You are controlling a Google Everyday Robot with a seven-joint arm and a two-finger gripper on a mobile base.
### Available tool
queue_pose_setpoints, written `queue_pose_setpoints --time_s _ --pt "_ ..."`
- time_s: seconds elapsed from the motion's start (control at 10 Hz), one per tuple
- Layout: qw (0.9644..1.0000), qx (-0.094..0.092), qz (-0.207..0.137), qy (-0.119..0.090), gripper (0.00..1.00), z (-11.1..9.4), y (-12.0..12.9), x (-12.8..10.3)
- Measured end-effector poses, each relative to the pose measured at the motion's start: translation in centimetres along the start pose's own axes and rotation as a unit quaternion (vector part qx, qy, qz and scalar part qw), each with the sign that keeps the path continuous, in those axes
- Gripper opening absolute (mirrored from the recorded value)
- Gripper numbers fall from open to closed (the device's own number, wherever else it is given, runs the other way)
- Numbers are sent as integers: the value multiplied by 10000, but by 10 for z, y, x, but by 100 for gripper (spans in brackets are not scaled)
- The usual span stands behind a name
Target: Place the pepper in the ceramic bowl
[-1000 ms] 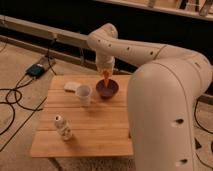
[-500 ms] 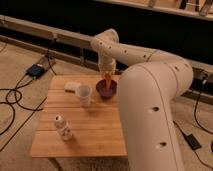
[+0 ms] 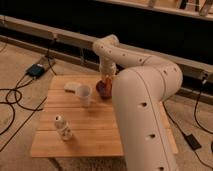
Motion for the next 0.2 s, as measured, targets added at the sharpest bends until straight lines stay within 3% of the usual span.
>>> queue_pose_setpoints --time_s 0.2 --pt "9999 -21 7 126 22 14 2 1"
